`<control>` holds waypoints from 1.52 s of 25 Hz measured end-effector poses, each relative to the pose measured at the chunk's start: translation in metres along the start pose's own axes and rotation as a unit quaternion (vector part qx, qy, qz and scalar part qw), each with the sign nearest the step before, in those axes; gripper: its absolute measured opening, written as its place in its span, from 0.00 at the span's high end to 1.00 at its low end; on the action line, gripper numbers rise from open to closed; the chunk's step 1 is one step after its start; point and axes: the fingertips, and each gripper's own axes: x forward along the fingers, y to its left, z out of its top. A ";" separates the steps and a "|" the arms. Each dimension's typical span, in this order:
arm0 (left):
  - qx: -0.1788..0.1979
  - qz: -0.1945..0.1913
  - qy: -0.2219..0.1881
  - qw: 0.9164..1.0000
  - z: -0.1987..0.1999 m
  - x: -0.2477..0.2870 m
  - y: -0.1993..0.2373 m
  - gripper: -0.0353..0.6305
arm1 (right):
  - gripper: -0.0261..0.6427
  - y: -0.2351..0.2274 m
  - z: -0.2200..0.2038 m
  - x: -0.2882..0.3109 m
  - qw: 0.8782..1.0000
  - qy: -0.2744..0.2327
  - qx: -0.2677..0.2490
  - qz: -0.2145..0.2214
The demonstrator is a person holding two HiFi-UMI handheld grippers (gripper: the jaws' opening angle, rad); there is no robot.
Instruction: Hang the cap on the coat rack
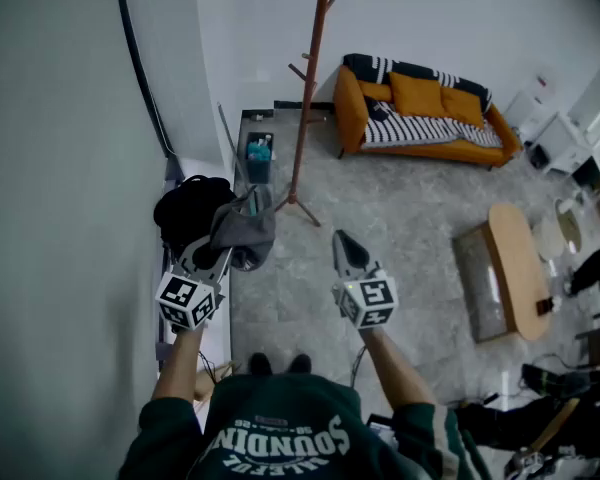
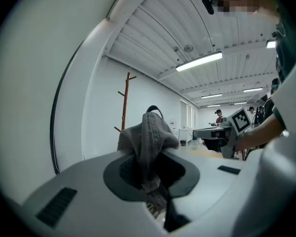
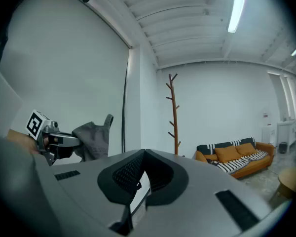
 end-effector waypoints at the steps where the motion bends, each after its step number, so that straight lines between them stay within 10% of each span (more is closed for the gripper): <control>1: 0.000 0.000 0.001 1.000 -0.004 -0.001 0.001 0.89 | 0.96 0.002 -0.003 0.000 1.000 -0.002 0.001 0.003; 38: -0.031 0.030 0.000 0.999 -0.028 0.069 -0.029 0.89 | 0.96 -0.064 -0.026 0.001 0.997 -0.001 -0.002 0.071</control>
